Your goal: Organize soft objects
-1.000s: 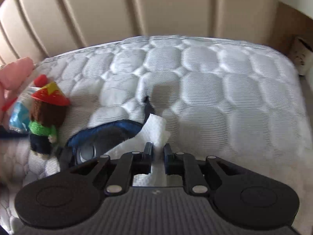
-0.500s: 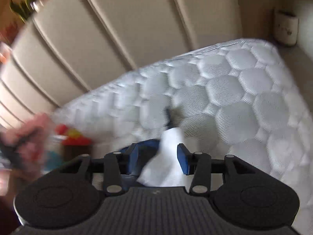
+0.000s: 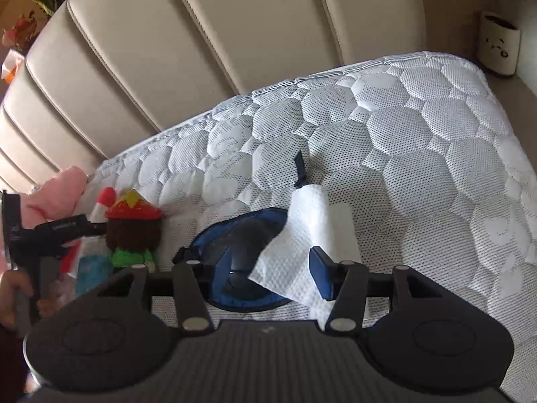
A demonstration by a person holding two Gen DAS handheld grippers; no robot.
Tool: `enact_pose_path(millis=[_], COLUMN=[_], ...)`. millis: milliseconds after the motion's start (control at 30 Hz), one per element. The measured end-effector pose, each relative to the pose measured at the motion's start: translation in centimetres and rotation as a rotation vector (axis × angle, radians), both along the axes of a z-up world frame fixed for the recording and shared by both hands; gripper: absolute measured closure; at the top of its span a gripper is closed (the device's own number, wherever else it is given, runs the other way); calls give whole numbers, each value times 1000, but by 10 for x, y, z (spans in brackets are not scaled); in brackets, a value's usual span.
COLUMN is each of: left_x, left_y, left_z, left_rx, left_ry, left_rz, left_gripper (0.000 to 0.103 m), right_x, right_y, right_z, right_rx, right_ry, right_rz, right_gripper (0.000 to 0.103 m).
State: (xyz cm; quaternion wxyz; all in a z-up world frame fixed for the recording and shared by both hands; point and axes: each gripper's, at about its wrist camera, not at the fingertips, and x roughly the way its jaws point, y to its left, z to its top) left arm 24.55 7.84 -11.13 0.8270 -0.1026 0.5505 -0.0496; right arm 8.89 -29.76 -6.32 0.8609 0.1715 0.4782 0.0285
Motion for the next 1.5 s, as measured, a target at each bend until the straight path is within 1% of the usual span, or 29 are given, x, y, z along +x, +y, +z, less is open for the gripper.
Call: enact_pose_path(millis=[33, 100, 133, 200, 233, 267, 300, 333, 400, 433, 500, 533, 567, 600, 633, 667, 700, 733, 767, 833, 867, 933, 967, 1100, 1133, 1200, 1367, 1400, 1500], left_x=[-4, -13, -18, -27, -31, -37, -42, -49, -59, -62, -71, -78, -86, -95, -104, -116, -129, -142, -154, -174, -185, -201, -208, -222, -224, -226, -231, -231, -227], left_y=[-11, -24, -30, -37, -40, -44, -48, -53, -61, -61, -64, -68, -72, -77, -83, -91, -99, -107, -115, -134, -141, -152, -155, -154, -154, -156, -154, -154, -155], left_z=[2, 7, 10, 11, 10, 6, 2, 1, 6, 13, 31, 44, 56, 66, 75, 83, 89, 95, 99, 98, 95, 87, 82, 70, 67, 63, 62, 61, 52], left_rx=[-2, -31, -46, -135, -185, -221, -239, -238, -202, -174, -100, -52, -3, 23, 46, 40, 22, 5, -4, 23, 58, 137, 170, 206, 220, 243, 247, 246, 245], left_ry=[20, 36, 43, 71, 97, 131, 155, 165, 143, 109, 19, -47, -113, -175, -237, -287, -326, -355, -378, -412, -423, -408, -392, -294, -276, -256, -262, -255, -193], left_rz=[-12, -9, -8, 7, 3, -4, -9, -19, -41, -35, -15, -15, -16, -25, -34, -46, -60, -76, -87, -102, -110, -123, -124, -84, -85, -94, -81, -80, -86], left_gripper=[0, 0, 0, 0, 0, 0, 0, 0, 0, 0, 0, 0, 0, 0, 0, 0, 0, 0, 0, 0, 0, 0, 0, 0, 0, 0, 0, 0, 0], right_x=[0, 3, 6, 10, 11, 11, 9, 7, 2, -1, -2, -2, -2, -3, -7, -10, -15, -22, -31, -54, -67, -90, -100, -131, -134, -136, -137, -136, -133], right_y=[2, 9, 14, 21, 24, 24, 23, 21, 18, 17, 16, 16, 16, 17, 21, 26, 31, 40, 48, 59, 61, 63, 60, 44, 40, 36, 43, 44, 45], right_z=[0, -6, -12, -26, -33, -35, -34, -30, -17, -11, -14, -20, -26, -29, -24, -19, -12, -1, 10, 25, 28, 31, 27, 13, 11, 13, 15, 15, 10], right_rx=[-44, -150, -201, -293, -326, -334, -319, -303, -264, -259, -323, -349, -357, -366, -374, -382, -395, -417, -437, -461, -454, -434, -412, -276, -249, -219, -303, -303, -309], right_ry=[-3, 6, 23, 42, 46, 46, 40, 33, 14, 10, 43, 80, 117, 132, 104, 76, 34, -37, -110, -224, -249, -283, -262, -149, -129, -125, -166, -163, -142], right_rz=[8, 47, 74, 106, 123, 132, 124, 118, 112, 110, 108, 111, 112, 117, 129, 141, 156, 173, 181, 150, 114, 39, -6, -124, -145, -165, -161, -148, -126], right_gripper=[47, 39, 38, 47, 64, 90, 92, 92, 92, 92, 88, 80, 76, 74, 68, 52, 46, 30, 19, 9, 6, 6, 4, 4, 4, 4, 3, 2, 2])
